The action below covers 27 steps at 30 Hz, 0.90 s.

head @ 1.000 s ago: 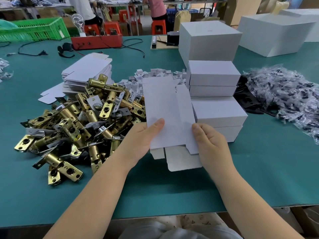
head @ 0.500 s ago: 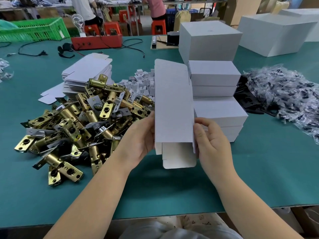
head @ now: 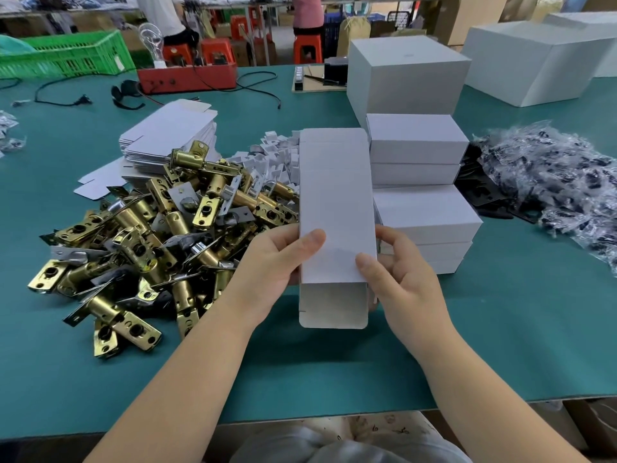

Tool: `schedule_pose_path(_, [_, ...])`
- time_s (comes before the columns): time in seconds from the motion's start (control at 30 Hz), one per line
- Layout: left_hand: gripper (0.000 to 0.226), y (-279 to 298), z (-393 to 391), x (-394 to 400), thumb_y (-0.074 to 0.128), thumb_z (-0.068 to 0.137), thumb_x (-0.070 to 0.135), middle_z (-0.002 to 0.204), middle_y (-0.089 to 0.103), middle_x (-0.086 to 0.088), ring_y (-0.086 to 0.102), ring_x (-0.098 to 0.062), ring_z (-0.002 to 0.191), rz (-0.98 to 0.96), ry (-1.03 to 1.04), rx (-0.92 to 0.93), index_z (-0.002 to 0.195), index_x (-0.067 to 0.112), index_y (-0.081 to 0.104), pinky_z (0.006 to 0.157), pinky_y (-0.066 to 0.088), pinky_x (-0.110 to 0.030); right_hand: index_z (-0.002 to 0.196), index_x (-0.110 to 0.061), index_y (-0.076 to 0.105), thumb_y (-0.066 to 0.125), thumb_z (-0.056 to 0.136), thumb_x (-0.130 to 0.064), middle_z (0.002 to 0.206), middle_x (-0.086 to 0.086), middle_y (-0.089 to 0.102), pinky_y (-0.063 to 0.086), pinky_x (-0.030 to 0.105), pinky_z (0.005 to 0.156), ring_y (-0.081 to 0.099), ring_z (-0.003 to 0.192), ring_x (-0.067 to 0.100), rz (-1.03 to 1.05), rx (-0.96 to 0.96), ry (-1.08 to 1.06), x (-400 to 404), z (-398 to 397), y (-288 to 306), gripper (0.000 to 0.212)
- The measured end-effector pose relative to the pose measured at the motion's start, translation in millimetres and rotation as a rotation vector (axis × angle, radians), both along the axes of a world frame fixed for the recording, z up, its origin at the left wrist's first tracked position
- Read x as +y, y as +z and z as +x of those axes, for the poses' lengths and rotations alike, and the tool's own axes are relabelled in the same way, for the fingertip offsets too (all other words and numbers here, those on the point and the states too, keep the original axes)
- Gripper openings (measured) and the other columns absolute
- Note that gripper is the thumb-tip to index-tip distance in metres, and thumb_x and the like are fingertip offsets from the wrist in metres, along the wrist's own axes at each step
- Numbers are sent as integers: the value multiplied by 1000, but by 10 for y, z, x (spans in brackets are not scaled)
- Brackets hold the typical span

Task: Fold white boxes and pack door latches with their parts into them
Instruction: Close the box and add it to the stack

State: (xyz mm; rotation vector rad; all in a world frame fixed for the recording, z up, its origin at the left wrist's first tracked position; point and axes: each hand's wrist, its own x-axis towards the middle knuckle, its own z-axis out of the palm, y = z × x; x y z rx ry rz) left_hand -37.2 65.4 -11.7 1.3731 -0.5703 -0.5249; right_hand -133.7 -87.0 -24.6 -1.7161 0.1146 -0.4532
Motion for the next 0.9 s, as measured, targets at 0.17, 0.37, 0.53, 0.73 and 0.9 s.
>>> schedule_pose_path(0.17, [73,-30,36,16,70,80,34,119,71,-2,70,-18,100,-92,-60,2,145,42,37,74,57,-30,116,-43,45,52,84,-37,68,-12,68,48,17,47,60,57,0,147,-91,-79,-24,11,-20,33])
schedule_pose_path(0.37, [77,-17,43,85,79,71,12,112,73,-11,70,-22,85,-116,-162,-47,135,46,53,64,57,-31,120,-35,58,49,84,-44,115,-15,68,50,40,90,61,109,8,333,-90,-83,-115,37,-23,39])
schedule_pose_path(0.53, [96,-5,51,89,90,59,20,112,73,-10,69,-24,94,-88,-105,-52,143,32,45,77,55,-49,139,-30,47,48,84,-46,129,-7,62,51,51,88,58,115,19,296,-85,76,-136,19,-4,58])
schedule_pose_path(0.73, [78,-30,35,51,79,72,14,108,75,-2,69,-17,97,-38,29,-114,142,20,46,80,58,-33,145,-35,34,69,76,-57,76,12,56,48,18,57,56,63,10,247,-111,233,-111,-25,44,80])
schedule_pose_path(0.9, [65,-23,-32,11,69,80,40,117,70,12,64,-21,110,68,106,-285,141,26,48,92,53,-56,140,-30,31,77,70,-50,78,-14,68,45,10,63,58,69,-2,232,-142,216,-97,-3,44,87])
